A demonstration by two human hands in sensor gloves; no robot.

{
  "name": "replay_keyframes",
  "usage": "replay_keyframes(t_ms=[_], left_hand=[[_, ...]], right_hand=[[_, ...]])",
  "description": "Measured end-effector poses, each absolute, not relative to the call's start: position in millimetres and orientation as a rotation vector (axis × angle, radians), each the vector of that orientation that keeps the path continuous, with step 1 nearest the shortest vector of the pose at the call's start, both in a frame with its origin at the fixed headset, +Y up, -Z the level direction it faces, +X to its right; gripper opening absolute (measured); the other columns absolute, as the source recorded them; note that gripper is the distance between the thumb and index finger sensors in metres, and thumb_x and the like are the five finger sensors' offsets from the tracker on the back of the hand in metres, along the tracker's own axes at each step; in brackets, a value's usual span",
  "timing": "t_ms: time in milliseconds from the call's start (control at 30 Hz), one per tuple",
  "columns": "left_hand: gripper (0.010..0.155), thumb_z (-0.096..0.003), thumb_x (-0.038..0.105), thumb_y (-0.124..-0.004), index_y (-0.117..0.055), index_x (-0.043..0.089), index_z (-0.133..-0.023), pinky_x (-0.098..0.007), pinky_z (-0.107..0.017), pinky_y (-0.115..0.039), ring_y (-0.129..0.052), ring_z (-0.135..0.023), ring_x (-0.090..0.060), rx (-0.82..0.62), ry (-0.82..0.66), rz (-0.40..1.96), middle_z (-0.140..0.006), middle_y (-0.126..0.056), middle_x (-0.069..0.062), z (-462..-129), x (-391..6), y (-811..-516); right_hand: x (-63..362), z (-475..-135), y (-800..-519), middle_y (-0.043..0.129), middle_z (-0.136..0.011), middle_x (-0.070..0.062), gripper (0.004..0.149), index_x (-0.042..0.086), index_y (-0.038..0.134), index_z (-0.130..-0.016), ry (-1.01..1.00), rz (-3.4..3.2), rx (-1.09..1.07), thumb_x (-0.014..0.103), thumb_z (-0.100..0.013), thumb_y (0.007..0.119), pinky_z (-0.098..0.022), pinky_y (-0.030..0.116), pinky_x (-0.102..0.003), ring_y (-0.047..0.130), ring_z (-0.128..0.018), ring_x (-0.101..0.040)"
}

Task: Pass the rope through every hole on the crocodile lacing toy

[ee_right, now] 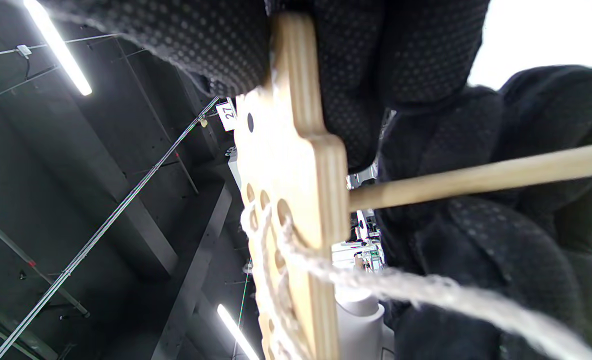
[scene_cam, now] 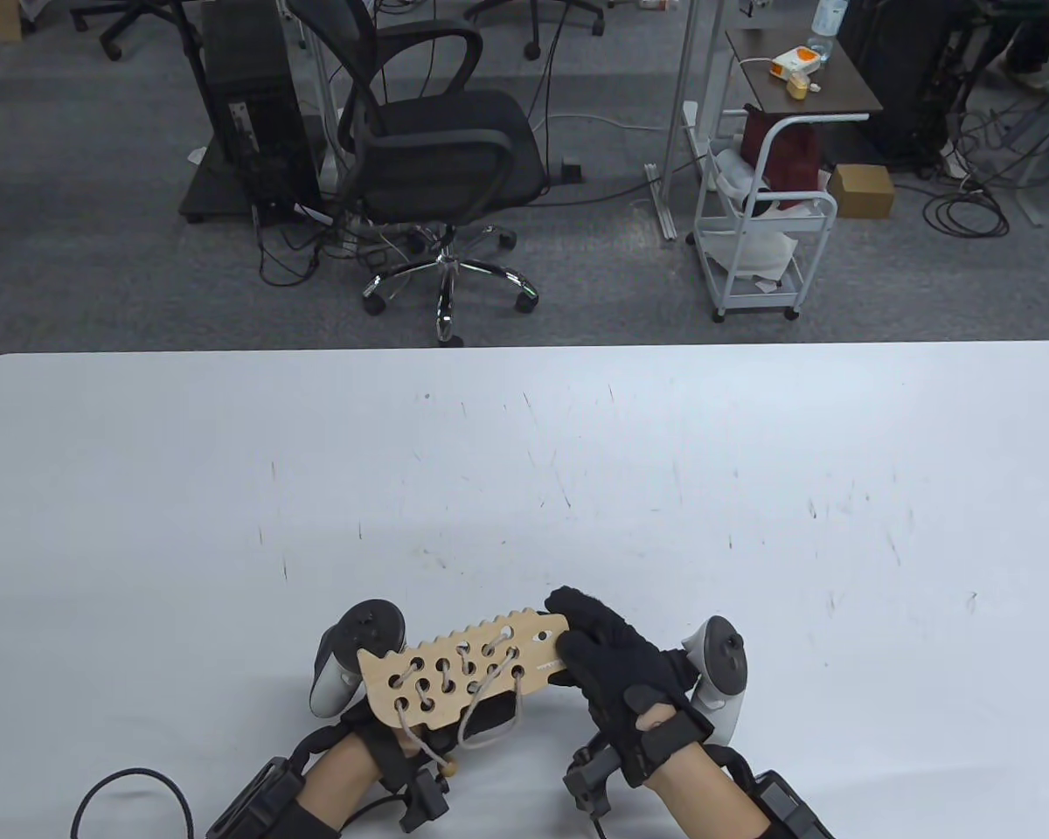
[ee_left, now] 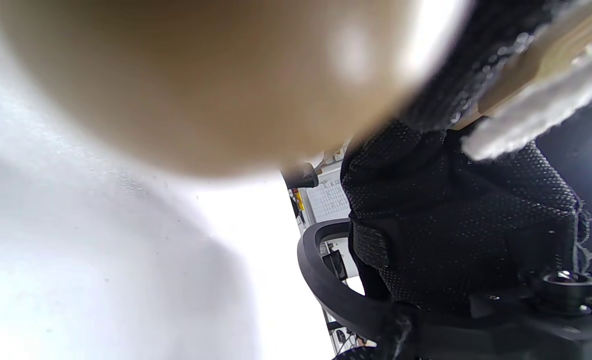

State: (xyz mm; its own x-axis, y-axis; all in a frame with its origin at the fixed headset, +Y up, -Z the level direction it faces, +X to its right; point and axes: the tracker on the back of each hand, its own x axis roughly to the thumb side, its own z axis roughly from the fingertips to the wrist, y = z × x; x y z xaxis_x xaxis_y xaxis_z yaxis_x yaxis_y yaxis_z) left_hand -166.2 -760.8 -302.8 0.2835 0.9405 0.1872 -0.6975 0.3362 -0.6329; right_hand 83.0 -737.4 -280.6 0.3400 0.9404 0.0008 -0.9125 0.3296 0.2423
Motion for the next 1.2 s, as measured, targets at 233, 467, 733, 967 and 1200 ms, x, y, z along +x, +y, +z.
replay_keyframes(t_ms=[233,467,733,967,1200], left_hand=[[0.053,-0.0395,0.048,-0.094,-0.084,0.04,-0.091,-0.062,-0.076,-0.049,-0.079,-0.093,-0.032,-0.426,-0.598,1.131,-0.097,-0.085,-0.001,-300,-165,-757],[0.048,-0.04,0.046,-0.093,-0.087,0.036,-0.087,-0.061,-0.075,-0.052,-0.085,-0.088,-0.03,-0.317,-0.586,1.066,-0.092,-0.09,-0.001,-296,-162,-748],[0.047,-0.0402,0.045,-0.092,-0.09,0.035,-0.086,-0.061,-0.075,-0.053,-0.088,-0.085,-0.03,-0.286,-0.534,1.092,-0.088,-0.093,-0.001,-301,-173,-749],[0.047,-0.0398,0.045,-0.092,-0.09,0.035,-0.085,-0.061,-0.074,-0.054,-0.089,-0.084,-0.03,-0.244,-0.476,1.122,-0.087,-0.094,-0.001,-308,-187,-749],[0.046,-0.04,0.045,-0.092,-0.09,0.035,-0.085,-0.061,-0.074,-0.054,-0.089,-0.084,-0.03,-0.203,-0.415,1.147,-0.087,-0.094,-0.001,-315,-202,-750]], right_hand=[[82,-281,-738,0.089,-0.083,-0.016,0.055,0.003,0.064,-0.095,0.146,1.219,0.219,0.02,-0.046,0.08,-0.048,0.08,-0.045,0.1,-0.062,-0.031],[82,-280,-739,0.089,-0.083,-0.016,0.054,0.003,0.064,-0.095,0.15,1.218,0.208,0.02,-0.046,0.08,-0.048,0.081,-0.045,0.1,-0.063,-0.031],[86,-282,-740,0.088,-0.084,-0.016,0.054,0.003,0.063,-0.095,0.135,1.217,0.186,0.021,-0.046,0.08,-0.048,0.08,-0.045,0.1,-0.063,-0.032],[91,-283,-740,0.088,-0.084,-0.016,0.054,0.003,0.063,-0.095,0.118,1.205,0.169,0.021,-0.046,0.08,-0.048,0.08,-0.045,0.1,-0.063,-0.032],[97,-286,-741,0.088,-0.084,-0.016,0.054,0.003,0.063,-0.095,0.104,1.197,0.145,0.021,-0.046,0.08,-0.048,0.08,-0.045,0.1,-0.063,-0.032]])
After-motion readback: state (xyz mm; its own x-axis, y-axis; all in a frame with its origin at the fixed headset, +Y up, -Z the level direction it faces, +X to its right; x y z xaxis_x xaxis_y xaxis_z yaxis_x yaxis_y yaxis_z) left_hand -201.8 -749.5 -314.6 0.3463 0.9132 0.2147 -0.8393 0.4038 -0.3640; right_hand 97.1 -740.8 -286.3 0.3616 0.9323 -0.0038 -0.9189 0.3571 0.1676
